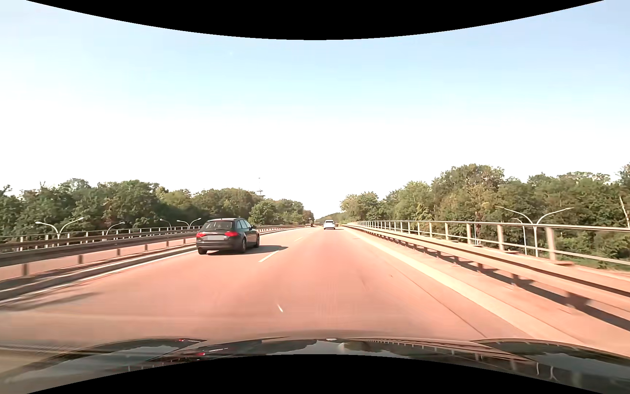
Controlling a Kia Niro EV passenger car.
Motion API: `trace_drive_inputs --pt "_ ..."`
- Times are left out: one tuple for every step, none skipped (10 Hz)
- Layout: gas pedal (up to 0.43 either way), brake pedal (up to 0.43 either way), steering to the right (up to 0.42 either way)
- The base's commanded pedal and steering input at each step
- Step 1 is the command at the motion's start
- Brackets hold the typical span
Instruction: Follow the waypoints while adhering to traffic rules and regulations
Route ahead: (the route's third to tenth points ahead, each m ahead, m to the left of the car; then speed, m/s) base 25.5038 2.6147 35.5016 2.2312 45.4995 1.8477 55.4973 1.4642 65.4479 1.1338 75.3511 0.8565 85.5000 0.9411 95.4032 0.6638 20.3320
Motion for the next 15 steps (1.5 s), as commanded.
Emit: trace_drive_inputs --pt "0.157 0.0 0.003" --pt "0.157 0.0 0.003" --pt "0.157 0.0 0.003" --pt "0.157 0.0 0.003" --pt "0.157 0.0 0.003" --pt "0.157 0.0 0.003" --pt "0.157 0.0 0.002" --pt "0.157 0.0 0.002" --pt "0.157 0.0 0.002" --pt "0.157 0.0 0.002" --pt "0.157 0.0 0.002" --pt "0.157 0.0 0.002" --pt "0.157 0.0 0.002" --pt "0.157 0.0 0.002" --pt "0.157 0.0 0.002"
